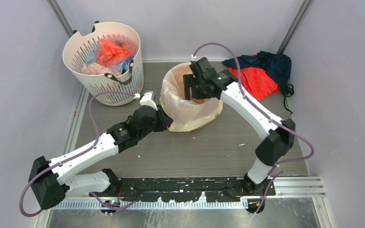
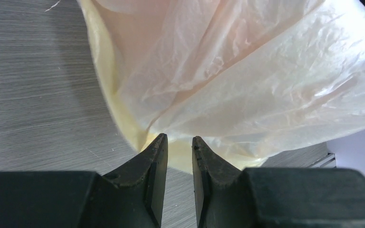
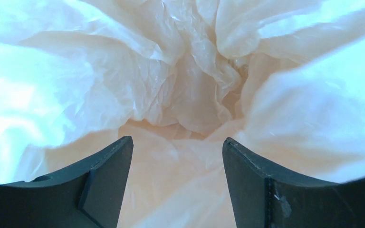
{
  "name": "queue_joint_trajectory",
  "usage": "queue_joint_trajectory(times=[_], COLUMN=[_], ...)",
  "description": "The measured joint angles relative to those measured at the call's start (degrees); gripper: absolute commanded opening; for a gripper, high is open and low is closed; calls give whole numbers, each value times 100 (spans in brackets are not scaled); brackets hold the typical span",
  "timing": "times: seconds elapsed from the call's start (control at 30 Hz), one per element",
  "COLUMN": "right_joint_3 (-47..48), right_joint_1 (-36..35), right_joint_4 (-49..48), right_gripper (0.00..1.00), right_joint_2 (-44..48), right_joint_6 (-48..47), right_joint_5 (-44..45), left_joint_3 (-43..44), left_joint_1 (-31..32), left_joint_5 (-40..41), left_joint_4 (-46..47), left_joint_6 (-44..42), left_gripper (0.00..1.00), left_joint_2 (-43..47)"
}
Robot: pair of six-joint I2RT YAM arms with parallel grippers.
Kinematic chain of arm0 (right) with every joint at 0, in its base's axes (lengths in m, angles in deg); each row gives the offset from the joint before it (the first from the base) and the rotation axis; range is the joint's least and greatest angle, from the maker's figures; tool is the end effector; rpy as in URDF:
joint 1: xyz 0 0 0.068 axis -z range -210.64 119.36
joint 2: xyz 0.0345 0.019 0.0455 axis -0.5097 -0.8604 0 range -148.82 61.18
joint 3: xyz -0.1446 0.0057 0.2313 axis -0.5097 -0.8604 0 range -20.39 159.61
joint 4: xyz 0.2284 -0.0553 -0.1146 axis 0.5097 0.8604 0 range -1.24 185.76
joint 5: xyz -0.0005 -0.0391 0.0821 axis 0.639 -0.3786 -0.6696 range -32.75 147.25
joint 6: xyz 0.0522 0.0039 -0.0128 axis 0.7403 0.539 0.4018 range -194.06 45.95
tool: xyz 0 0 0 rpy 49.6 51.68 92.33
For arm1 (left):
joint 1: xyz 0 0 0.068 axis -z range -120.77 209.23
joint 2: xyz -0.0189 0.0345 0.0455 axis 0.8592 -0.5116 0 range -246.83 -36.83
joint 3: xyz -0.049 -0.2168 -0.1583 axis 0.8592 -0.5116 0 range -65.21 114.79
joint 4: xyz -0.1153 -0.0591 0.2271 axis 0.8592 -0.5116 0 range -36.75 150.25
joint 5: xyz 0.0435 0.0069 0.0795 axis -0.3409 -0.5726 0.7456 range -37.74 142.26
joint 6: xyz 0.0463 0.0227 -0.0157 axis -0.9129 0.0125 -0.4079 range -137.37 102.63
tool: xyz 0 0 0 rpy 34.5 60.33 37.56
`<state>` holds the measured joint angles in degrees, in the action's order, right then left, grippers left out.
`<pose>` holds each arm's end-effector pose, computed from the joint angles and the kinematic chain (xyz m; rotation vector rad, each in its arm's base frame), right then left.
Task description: Put the trash bags into the trash bin
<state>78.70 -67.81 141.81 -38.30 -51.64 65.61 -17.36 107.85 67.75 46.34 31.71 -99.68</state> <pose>0.3010 0.2219 0.3445 -0.2618 2.4935 0.2525 0.1701 -0.1786 0.2906 -0.1803 2.1394 -0.7595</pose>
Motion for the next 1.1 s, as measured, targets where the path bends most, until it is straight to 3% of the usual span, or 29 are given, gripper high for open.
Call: queue_joint_trajectory(times=[0.33, 0.6, 0.83, 0.97, 1.1], right_joint_3=[-599, -1661, -2586, -3121, -3871], right_joint_1=[2, 2, 2, 2, 2], right_joint_4=[-94, -136, -87, -210, -361], right_gripper=[81, 73, 73, 73, 73], right_joint_2=[1670, 2992, 4356, 4765, 5023], right_joint_6=[50, 170, 433, 647, 960], right_joint_5=[280, 404, 431, 555, 662], left_joint_3=[214, 949, 3174, 4791, 5705], left_joint_1=[0, 0, 0, -17, -28], left_joint_5=[13, -17, -369, -811, -1432], left_joint_4=[-328, -739, -1486, -2033, -2531], left_joint_6=[-48, -243, -881, -1447, -1902], left_gripper=[27, 25, 42, 41, 39], left_joint_2=[109, 291, -612, -1628, -2529])
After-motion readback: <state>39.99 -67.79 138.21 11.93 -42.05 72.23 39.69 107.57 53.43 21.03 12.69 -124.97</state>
